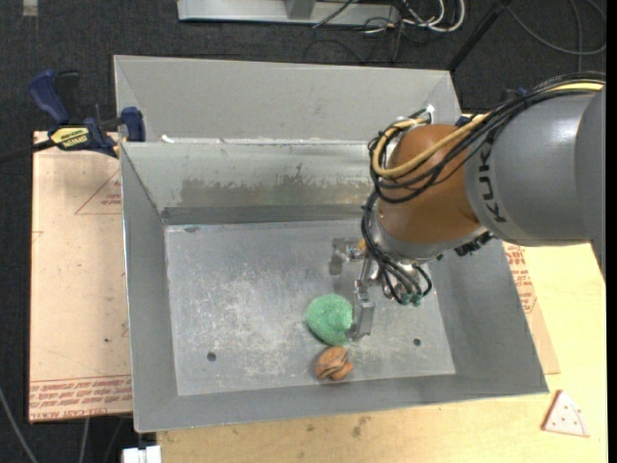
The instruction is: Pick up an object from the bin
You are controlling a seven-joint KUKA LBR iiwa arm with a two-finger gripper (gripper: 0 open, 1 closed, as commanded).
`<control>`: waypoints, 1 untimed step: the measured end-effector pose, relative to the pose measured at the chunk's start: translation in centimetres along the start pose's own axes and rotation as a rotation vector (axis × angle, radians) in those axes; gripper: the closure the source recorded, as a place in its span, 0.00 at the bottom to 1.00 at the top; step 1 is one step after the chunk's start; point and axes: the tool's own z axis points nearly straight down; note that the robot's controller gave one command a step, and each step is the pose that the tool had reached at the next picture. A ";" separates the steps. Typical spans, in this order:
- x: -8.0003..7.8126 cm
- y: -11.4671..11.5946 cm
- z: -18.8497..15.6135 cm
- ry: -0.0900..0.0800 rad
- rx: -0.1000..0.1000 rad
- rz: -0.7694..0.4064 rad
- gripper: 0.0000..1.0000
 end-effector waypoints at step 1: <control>1.3 0.4 1.3 0.002 -0.002 0.034 0.00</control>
Offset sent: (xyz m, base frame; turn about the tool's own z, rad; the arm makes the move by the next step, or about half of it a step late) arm 0.0023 0.0138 -0.0376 -0.2039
